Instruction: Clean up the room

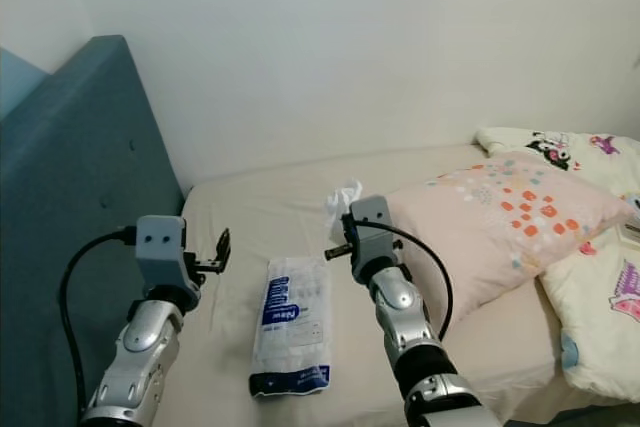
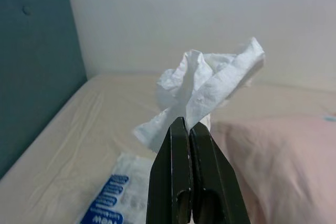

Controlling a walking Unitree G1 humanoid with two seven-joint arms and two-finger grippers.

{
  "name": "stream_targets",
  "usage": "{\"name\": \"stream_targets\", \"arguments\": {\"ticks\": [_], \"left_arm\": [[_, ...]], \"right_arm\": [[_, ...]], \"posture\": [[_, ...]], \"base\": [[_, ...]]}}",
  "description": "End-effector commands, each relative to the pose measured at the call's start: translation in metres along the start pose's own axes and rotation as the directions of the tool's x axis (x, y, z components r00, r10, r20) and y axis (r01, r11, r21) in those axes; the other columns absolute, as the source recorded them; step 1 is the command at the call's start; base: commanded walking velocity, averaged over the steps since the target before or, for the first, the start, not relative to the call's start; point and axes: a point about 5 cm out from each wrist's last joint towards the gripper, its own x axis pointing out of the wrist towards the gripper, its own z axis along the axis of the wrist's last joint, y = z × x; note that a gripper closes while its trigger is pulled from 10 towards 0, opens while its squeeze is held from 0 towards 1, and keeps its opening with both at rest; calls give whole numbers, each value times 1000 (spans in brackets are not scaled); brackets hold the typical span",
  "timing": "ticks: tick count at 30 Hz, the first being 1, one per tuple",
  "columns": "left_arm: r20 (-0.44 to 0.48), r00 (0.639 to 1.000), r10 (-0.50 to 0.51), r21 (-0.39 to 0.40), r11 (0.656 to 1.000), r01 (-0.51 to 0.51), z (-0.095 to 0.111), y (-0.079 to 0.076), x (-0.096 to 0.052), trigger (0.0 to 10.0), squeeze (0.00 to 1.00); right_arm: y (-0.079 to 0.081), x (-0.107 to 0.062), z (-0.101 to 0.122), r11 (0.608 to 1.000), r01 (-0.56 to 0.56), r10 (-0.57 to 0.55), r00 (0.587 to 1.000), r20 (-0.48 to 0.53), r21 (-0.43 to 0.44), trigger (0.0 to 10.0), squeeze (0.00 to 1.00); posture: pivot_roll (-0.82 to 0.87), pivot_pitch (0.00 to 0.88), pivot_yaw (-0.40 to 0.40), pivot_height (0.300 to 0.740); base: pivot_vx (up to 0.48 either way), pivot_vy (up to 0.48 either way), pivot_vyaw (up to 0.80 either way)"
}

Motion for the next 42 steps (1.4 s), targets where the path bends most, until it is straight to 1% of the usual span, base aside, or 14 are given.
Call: {"name": "stream_targets", "arguments": {"ticks": [1,3,5,6,8,12,17,19,25,28,42], "left_arm": [[-35,999,7,-9,1000,-7,-10,2,-4,10000,0],[-38,999,12,-12,1000,-12,-12,2,-5,10000,0],[-59,998,6,-13,1000,-7,-17,2,-7,10000,0],[-72,997,2,-4,1000,-2,-20,1,-8,10000,0],[-94,996,-4,11,1000,5,-25,0,-12,10000,0],[-106,994,-4,20,1000,6,-29,1,-15,10000,0],[-136,991,5,16,1000,-3,-38,2,-19,10000,0],[-154,988,12,22,1000,-8,-42,2,-21,10000,0],[-146,989,9,19,1000,-6,-41,-2,-20,10000,0],[-137,991,5,19,1000,-2,-38,-3,-18,10000,0],[-119,993,4,21,1000,-2,-34,-2,-16,10000,0]], "right_arm": [[3,-1,-3,1000,-1,1,1000,-14,10,10000,0],[3,-1,-6,1000,-1,1,999,-35,13,10000,0],[5,-4,-13,1000,-7,6,997,-73,-19,10000,0],[5,-6,-17,999,-8,5,996,-89,-34,10000,0],[5,-11,-25,1000,3,-6,993,-114,-31,10000,0],[4,-14,-30,1000,17,-20,991,-133,-21,10000,0],[4,-17,-34,999,31,-35,989,-142,-29,10000,0],[8,-18,-36,1000,23,-25,988,-149,-12,10000,0],[12,-18,-37,1000,25,-23,987,-159,8,10000,0],[13,-17,-36,1000,18,-17,988,-154,3,10000,0],[14,-17,-36,1000,21,-17,987,-157,21,10000,0]], "posture": [[16,7,-17,740],[12,7,-15,740],[10,8,-15,740],[12,9,-17,740],[12,9,-17,740],[12,13,-18,740],[12,16,-16,740],[11,19,-13,740],[13,22,-13,740],[14,23,-13,740],[18,24,-9,740]], "base": [[0,0,0],[0,0,0],[0,0,0],[0,0,0],[0,0,0],[0,0,0],[0,0,0],[0,0,0],[0,0,0],[0,0,0],[0,0,0]]}}
